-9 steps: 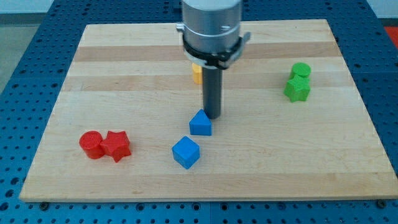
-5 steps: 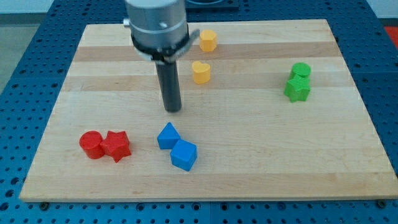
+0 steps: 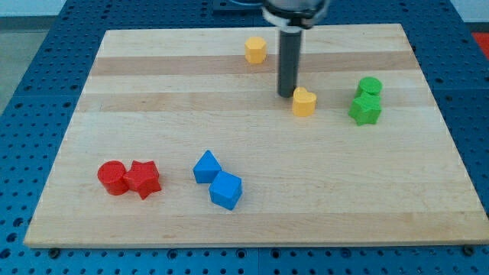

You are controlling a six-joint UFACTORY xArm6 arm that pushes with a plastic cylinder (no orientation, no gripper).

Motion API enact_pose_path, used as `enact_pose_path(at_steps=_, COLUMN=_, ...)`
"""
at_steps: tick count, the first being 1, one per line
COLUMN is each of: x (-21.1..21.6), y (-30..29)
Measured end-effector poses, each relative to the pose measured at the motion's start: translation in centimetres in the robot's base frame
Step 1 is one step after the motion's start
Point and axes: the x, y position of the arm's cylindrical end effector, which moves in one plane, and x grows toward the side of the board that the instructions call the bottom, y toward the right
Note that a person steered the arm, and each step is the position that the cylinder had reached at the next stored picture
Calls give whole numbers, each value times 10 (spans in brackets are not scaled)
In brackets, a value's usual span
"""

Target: Place the yellow blocks towards the bottom right side of the board

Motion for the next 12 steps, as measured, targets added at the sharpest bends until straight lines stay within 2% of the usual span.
enact_pose_path(at_steps=1, x=40, y=33)
enact_pose_path(at_steps=3, x=135, y=63)
enact_pose_path(at_steps=4, x=113, y=55)
enact_pose_path(at_steps=5, x=134, y=24)
enact_pose_path(at_steps=6, x=142, y=43)
enact_pose_path(at_steps=7, x=113, y=37)
enact_pose_path(at_steps=8, x=37, y=13)
enact_pose_path(at_steps=10, x=-124, y=5)
enact_pose_path(at_steps=11, x=-119, y=-64)
enact_pose_path(at_steps=12, x=-137, y=-88)
